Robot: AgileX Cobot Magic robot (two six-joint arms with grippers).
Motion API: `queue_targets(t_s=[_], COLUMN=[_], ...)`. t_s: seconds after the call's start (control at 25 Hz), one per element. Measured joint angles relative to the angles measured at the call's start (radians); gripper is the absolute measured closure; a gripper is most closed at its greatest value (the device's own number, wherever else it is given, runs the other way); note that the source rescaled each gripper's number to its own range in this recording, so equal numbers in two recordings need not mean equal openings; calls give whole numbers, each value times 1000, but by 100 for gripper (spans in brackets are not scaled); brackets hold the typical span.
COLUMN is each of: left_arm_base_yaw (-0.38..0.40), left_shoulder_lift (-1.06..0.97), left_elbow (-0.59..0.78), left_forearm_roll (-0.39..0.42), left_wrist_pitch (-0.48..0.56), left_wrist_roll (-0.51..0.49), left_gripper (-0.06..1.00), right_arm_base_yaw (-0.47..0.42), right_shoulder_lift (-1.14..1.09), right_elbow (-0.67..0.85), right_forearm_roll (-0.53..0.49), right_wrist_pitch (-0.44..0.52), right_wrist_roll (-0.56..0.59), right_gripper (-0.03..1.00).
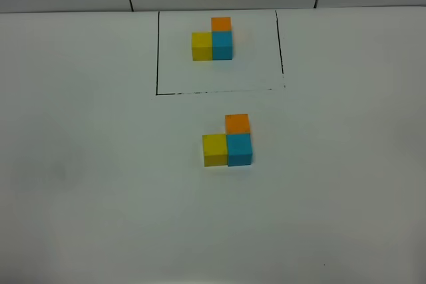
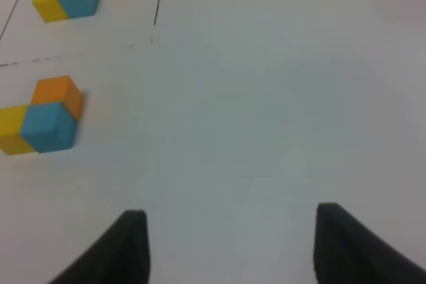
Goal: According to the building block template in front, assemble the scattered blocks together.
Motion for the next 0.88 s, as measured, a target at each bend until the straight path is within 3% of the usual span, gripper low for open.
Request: queue_targets(t_s=[0.88], left_arm_base_yaw=[0], left_shoulder_lift=[0], left_elbow=[0], left_forearm_roll=[0], left_wrist_pitch=[0], left_wrist_roll=[0], left_gripper=[15], right_arm_base_yaw=[0], right_shoulder_lift=[0], right_elbow=[0], right_forearm_roll=[0], right_wrist_pitch=[0], right_wrist_roll=[3], right_gripper=[78])
